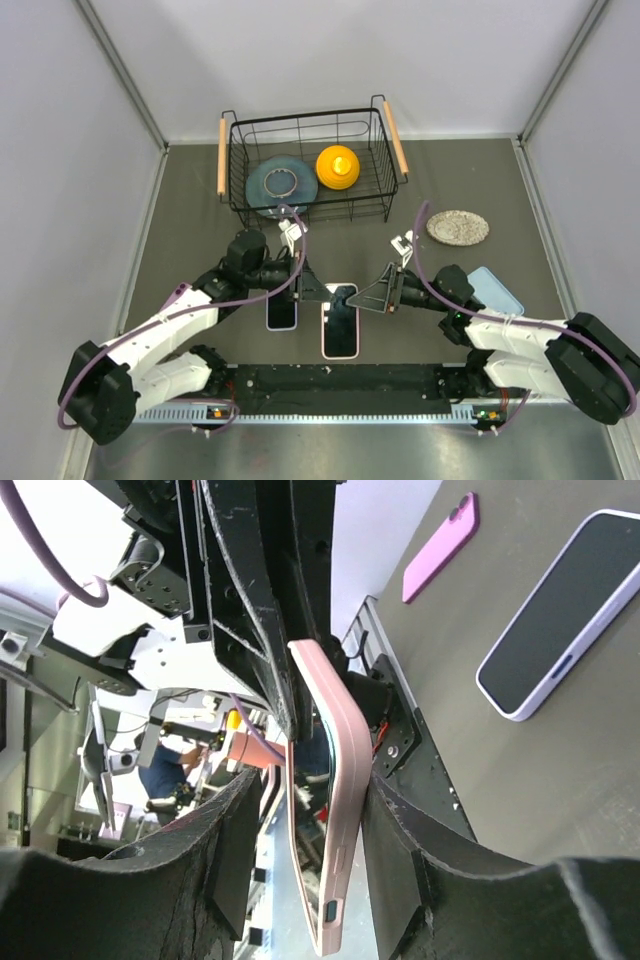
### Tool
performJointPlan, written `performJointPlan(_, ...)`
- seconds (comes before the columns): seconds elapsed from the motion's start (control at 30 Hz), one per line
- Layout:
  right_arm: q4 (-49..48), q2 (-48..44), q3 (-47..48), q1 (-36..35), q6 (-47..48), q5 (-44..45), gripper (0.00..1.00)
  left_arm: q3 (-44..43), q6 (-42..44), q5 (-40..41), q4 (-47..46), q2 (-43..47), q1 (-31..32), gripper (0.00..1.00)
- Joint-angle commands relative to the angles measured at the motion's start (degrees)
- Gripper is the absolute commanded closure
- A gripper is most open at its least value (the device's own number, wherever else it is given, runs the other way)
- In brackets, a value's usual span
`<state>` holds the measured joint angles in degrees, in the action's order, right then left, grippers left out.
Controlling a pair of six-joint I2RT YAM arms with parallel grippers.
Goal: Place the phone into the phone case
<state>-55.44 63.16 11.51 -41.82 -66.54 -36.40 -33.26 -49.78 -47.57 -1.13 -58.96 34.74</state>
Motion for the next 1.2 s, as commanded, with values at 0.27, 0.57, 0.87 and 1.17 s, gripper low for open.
performJointPlan(0.27,-11.1,2.1,1.4,-0.2,-2.2,-6.0,0.62,0.6,-2.9,8.8,-8.5,1.9,-2.8,1.0)
performJointPlan(0.57,-6.9,1.8,2.2,-0.2,-0.8,-6.2,0.95,-2.0,-0.4,18.0,3.1,1.3,-4.0,1.0)
performJointPlan(0.87,-9.9,4.3,2.3,-1.1,-2.0,-10.4,0.58,0.2,-3.4,18.3,1.6,3.5,-7.0,1.0)
performJointPlan(1.17,-24.1,13.0,1.3,-3.2,-7.0,-11.4,0.61,2.7,-5.9,17.3,-2.7,4.4,-8.9,1.0)
